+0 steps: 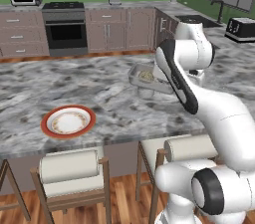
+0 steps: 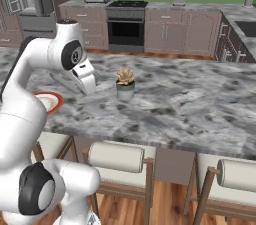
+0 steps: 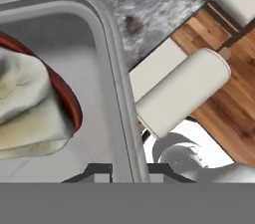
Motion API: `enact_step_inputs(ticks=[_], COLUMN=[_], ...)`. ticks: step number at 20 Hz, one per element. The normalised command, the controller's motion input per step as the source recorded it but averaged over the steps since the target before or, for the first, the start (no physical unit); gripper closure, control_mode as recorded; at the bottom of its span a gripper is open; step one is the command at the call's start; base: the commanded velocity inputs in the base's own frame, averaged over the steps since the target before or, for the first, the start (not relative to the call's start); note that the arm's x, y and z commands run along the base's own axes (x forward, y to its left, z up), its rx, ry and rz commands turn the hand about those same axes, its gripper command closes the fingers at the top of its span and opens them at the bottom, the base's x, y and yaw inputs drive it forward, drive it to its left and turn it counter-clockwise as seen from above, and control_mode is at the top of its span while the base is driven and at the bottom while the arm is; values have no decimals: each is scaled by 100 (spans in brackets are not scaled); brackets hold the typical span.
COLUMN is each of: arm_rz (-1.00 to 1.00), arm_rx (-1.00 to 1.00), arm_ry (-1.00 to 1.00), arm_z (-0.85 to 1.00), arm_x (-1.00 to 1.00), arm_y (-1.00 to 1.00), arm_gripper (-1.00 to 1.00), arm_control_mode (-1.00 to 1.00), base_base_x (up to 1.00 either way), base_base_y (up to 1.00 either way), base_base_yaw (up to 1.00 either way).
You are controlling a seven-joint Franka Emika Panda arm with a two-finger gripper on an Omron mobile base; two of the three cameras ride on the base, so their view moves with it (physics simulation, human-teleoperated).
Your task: Place two dumplings into each of the tupperware containers and then place the containers in the fridge.
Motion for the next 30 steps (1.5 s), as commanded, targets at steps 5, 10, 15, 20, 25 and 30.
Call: enact_step_inputs(ticks=[5,10,15,20,25,30], arm_rz=[-9,-6,-13,-11,-4,-4], arm_rx=[0,0,0,0,0,0], arm_ry=[0,5,6,3,0,0], arm_z=[53,24,1,0,0,0], arm_x=[-100,-100,-100,-86,-47,-4], arm_y=[0,0,1,1,-14,-16], arm_gripper=[100,100,100,100,100,100], arm_control_mode=[-100,-100,-100,-100,-100,-100], base_base_x=[0,0,0,0,0,0], base_base_y=[0,0,0,0,0,0], base_base_yaw=[0,0,0,0,0,0])
